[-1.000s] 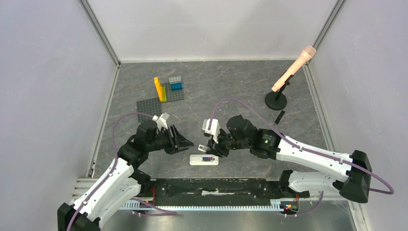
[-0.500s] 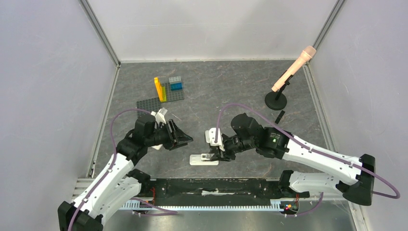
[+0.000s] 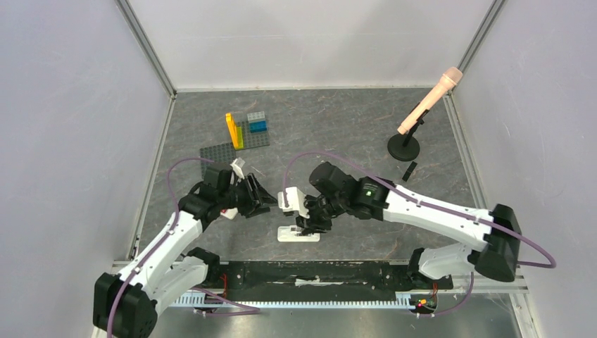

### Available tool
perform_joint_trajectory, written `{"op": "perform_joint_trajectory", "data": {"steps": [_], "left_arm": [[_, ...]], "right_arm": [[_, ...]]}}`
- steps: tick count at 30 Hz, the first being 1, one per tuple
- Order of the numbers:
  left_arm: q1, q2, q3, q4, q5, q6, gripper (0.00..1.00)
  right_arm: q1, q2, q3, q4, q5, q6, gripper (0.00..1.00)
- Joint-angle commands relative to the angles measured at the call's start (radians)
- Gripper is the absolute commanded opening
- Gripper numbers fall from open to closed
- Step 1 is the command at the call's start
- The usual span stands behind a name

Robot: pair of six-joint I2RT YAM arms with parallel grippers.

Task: Load the batteries into the remote control
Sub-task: Load the battery cover into the remote control.

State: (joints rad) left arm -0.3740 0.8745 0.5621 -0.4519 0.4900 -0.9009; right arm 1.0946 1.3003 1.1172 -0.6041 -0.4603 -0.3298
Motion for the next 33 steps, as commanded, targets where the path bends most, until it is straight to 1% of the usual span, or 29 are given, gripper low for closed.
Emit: {"op": "perform_joint_trajectory", "data": {"steps": [1,5,7,13,19,24,29,33], "left_arm": [[0.018,0.056,0.053,-0.014,-0.083,0.104,0.54],[0.04,0.094,0.076,-0.072,-0.213,0.142,0.54],[0.055,0.103,0.076,-0.078,-0.253,0.148,0.54],[0.146,0.123,0.058,-0.075,-0.274,0.17,0.54],[0.149,0.119,0.085,-0.1,-0.329,0.213,0.54],[0.153,0.116,0.098,-0.132,-0.371,0.229,0.54],[0.159,0.121,0.092,-0.125,-0.368,0.226,0.54],[0.163,0.124,0.084,-0.114,-0.357,0.223,0.54]], "right_arm": [[0.024,0.089,0.052,-0.045,0.093,-0.02,0.13],[0.043,0.172,0.052,-0.036,0.145,-0.01,0.13],[0.053,0.228,0.067,-0.041,0.188,-0.002,0.12],[0.073,0.376,0.122,-0.064,0.286,-0.002,0.11],[0.076,0.477,0.213,-0.114,0.355,-0.02,0.1],[0.075,0.504,0.236,-0.145,0.375,-0.029,0.1],[0.076,0.487,0.221,-0.159,0.387,-0.034,0.1],[0.076,0.47,0.213,-0.169,0.368,-0.041,0.09]]}}
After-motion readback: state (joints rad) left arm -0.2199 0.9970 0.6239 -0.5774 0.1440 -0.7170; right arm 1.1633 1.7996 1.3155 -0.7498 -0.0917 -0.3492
